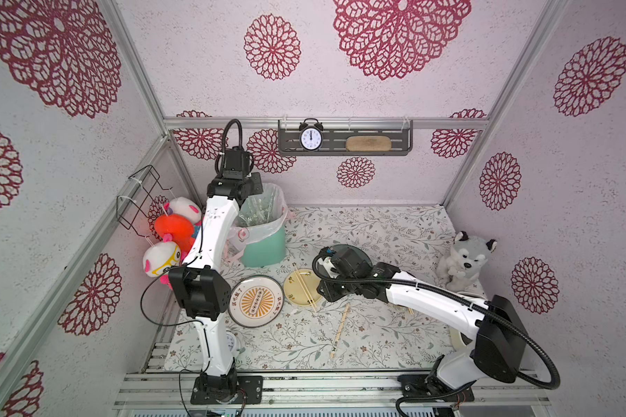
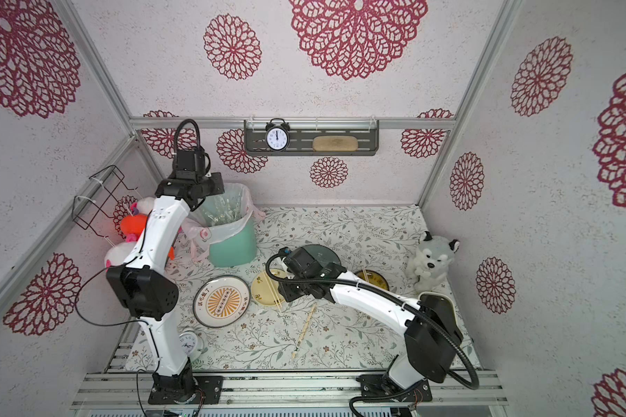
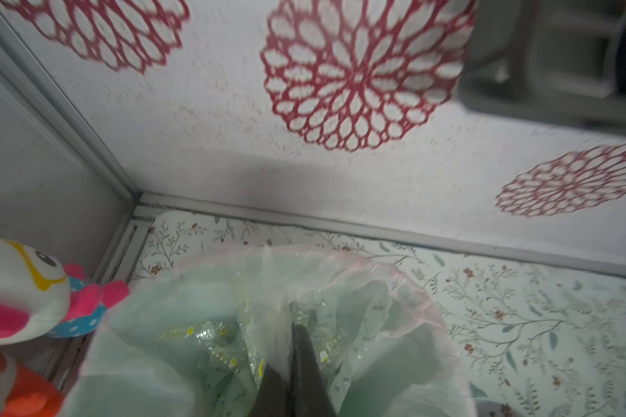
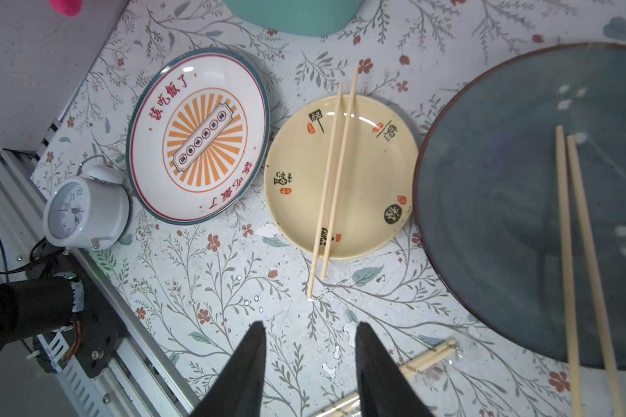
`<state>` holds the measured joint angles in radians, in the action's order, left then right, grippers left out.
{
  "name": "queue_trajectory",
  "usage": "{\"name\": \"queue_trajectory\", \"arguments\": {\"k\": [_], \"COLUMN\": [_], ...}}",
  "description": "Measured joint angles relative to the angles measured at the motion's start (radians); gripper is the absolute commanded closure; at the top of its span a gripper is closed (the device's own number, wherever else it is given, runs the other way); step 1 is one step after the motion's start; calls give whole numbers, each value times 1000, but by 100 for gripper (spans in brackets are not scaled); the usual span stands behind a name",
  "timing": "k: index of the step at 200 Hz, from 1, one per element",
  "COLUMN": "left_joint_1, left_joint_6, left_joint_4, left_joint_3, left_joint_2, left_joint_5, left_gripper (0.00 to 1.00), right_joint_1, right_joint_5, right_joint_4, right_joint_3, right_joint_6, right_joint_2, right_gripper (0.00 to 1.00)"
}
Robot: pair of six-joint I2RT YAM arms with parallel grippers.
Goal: Remove the packaging of disposable chopsticks
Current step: Place the packet bag in the trash bin.
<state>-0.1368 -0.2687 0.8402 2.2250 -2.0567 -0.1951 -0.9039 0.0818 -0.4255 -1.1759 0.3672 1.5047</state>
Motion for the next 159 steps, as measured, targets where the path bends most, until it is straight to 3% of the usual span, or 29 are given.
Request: {"name": "queue_trajectory", "arguments": {"k": [6, 11, 19, 31, 83, 86, 97, 109, 134, 159], "left_joint_1": [-8, -13, -21, -29, -79, -83, -98, -126, -196, -272], "left_joint_6": [-4, 2, 2, 4, 5, 5, 5, 5, 2, -18], "left_joint_4": [45, 74, 123, 174, 247, 247, 251, 249, 194, 70], "left_joint_3": [30, 50, 78, 97, 119, 117, 107, 79, -103, -414], "left_joint_2": [-31, -51, -78, -88, 0, 12, 61, 137, 359, 630], "left_joint_5": [-6, -10, -16, -21, -121, -130, -155, -204, -277, -290], "left_gripper": [88, 77, 52, 1, 2, 2, 2, 2, 2, 2], "right_joint_1": [3, 5, 7, 10, 13, 13, 13, 13, 14, 23], "right_joint_5": [-1, -1, -2, -3, -4, -4, -10, -25, -79, -136], "right_joint_4": [7, 13, 20, 33, 54, 55, 62, 73, 92, 138], "right_joint_3": [3, 6, 12, 25, 93, 96, 107, 127, 186, 279], "right_joint_6": [0, 0, 0, 0, 1, 2, 6, 10, 8, 15], "right_joint_2": [-10, -16, -23, -28, -39, -42, -64, -103, -217, -339], "right_gripper": [57, 57, 57, 57, 55, 52, 23, 2, 1, 1]}}
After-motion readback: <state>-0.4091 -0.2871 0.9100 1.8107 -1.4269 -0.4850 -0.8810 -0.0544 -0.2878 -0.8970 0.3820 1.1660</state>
